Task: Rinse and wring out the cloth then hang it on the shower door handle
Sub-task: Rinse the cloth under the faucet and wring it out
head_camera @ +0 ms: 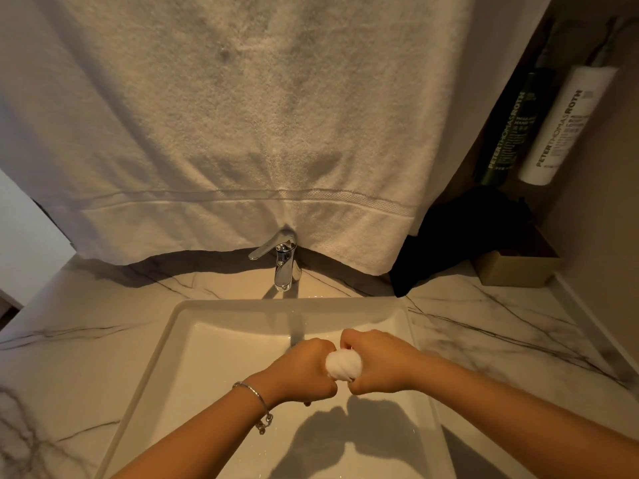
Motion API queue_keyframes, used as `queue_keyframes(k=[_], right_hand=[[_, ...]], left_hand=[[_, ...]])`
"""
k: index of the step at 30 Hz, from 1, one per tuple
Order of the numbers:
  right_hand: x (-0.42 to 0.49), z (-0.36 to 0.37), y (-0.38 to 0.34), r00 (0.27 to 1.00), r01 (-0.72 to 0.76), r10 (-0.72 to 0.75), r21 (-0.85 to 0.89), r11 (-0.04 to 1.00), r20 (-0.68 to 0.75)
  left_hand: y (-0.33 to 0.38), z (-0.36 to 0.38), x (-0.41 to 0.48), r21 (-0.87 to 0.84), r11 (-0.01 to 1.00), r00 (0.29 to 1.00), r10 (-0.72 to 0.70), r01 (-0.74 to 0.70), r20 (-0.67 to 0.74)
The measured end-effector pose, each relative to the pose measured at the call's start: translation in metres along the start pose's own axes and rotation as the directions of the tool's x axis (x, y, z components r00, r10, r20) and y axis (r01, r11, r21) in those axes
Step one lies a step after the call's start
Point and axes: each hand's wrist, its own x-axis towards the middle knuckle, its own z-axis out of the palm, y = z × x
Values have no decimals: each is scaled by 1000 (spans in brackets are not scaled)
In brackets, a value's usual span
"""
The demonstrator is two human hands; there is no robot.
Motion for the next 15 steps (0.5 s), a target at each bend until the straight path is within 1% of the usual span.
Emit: queue_keyframes(k=[2, 4, 5, 7, 8, 9, 12, 13, 14, 15], right_hand=[[-6, 4, 0, 1000, 2, 2, 228, 974, -16], [-11, 3, 0, 998, 32, -5, 395, 918, -68], [-14, 0, 0, 997, 40, -3, 464, 885, -82], [-19, -6, 0, 997, 30, 16, 612, 790, -70], [-20, -9, 0, 998, 16, 29, 673, 739, -56], [-22, -13, 1, 998, 3, 40, 711, 703, -44], [-25, -19, 2, 998, -1, 49, 791, 612, -36], [-25, -19, 1, 999, -7, 48, 834, 552, -24], [-25, -19, 2, 998, -28, 58, 886, 462, 2], [-25, -20, 2, 996, -72, 76, 936, 344, 49]], left_hand=[[-1, -7, -4, 90, 995, 998, 50, -48, -23], [-2, -14, -7, 107, 989, 992, 105, -97, -70], [-2, -18, -9, 95, 988, 988, 128, -119, -90], [-1, -29, -13, 10, 989, 982, 150, -150, -111], [0, -35, -14, -15, 985, 977, 168, -172, -128], [1, -40, -15, -4, 980, 969, 194, -197, -154], [4, -52, -19, 121, 953, 926, 299, -277, -230], [4, -53, -20, 176, 940, 910, 330, -292, -250], [4, -54, -20, 239, 924, 894, 358, -299, -269], [4, -54, -21, 303, 905, 878, 384, -297, -286]])
